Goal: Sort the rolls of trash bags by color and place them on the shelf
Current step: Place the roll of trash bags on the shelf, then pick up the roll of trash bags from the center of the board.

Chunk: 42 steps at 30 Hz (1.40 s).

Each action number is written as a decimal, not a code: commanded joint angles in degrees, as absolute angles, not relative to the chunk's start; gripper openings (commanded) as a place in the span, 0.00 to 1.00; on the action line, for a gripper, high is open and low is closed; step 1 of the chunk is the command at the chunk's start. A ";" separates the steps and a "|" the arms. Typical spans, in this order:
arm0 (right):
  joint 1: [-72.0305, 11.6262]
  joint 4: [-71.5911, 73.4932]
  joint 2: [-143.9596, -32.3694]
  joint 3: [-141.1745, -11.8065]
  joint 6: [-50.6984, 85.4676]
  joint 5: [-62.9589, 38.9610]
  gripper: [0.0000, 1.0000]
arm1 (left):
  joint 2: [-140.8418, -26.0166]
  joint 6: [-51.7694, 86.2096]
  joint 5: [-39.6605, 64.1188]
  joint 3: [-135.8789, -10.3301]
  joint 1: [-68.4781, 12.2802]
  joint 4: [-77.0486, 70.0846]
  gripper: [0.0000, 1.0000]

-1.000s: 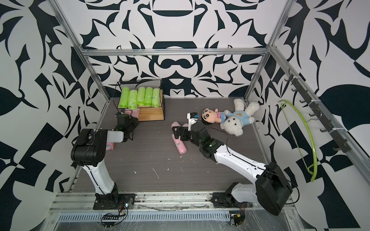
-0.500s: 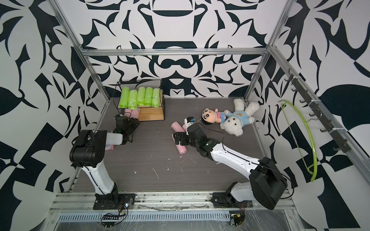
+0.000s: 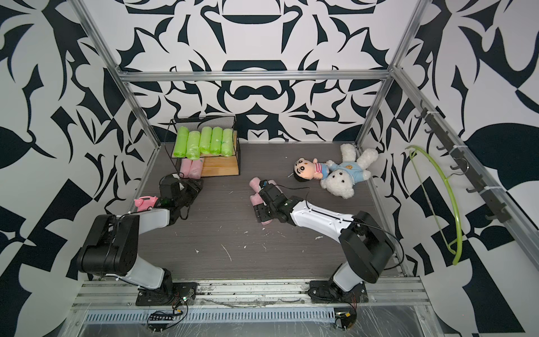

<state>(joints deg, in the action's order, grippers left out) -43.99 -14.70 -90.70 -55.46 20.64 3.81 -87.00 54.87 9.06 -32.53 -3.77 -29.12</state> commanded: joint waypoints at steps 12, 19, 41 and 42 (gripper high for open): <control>-46.77 -14.69 -105.03 -65.73 15.70 8.82 0.69 | -74.38 49.22 16.26 -29.19 -7.98 -14.37 0.70; -47.52 -9.24 -108.75 -68.78 23.33 1.79 0.60 | -66.30 45.84 17.34 -28.22 -9.14 -7.27 0.71; -48.45 -27.48 -117.92 -87.10 11.39 6.45 0.78 | -58.58 38.14 20.08 -31.78 -9.14 5.62 0.73; -48.43 -27.84 -117.71 -87.10 10.56 6.14 0.78 | -58.00 38.23 19.93 -31.65 -9.18 5.62 0.74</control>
<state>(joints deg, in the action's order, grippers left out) -48.36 -23.53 -120.90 -85.34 14.28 6.28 -59.86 39.46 18.92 -30.41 -9.08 3.64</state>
